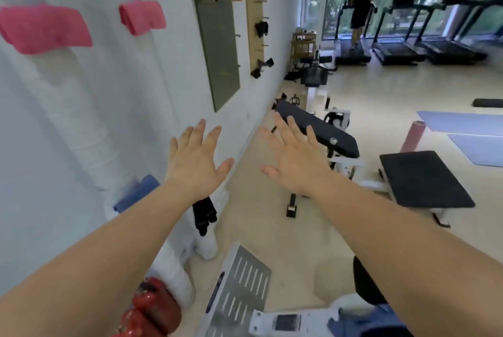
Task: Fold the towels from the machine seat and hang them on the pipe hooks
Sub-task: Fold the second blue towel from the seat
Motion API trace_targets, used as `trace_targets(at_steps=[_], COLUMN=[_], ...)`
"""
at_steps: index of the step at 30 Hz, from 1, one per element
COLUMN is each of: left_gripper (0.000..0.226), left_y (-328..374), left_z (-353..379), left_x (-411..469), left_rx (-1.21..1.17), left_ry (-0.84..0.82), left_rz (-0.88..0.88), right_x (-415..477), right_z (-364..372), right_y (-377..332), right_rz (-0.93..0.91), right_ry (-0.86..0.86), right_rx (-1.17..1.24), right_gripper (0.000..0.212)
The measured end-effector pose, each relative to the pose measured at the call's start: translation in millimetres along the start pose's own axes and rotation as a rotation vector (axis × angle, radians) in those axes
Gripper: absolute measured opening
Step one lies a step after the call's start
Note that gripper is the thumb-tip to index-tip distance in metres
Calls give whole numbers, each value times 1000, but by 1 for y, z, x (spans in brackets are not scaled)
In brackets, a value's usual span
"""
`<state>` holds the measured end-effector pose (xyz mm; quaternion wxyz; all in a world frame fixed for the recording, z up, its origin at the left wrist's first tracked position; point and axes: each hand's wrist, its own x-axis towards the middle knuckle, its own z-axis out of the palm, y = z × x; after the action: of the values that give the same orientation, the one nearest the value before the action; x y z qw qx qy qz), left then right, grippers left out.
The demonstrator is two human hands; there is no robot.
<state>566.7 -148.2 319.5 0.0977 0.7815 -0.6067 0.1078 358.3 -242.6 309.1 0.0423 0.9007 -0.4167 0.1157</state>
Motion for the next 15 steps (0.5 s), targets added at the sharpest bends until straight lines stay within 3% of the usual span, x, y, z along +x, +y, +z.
trace_targets(at_steps=[6, 15], left_gripper=[79, 74], left_y=[139, 329], left_z=[104, 227], left_x=[-42, -124], left_rx=[-121, -107], left_ry=[-217, -535], left_rz=[95, 159], right_x=[-138, -330], right_z=[76, 171], right_y=[109, 251], right_rz=[241, 534], right_ry=[-171, -482], right_rx=[54, 178], right_gripper=[80, 74])
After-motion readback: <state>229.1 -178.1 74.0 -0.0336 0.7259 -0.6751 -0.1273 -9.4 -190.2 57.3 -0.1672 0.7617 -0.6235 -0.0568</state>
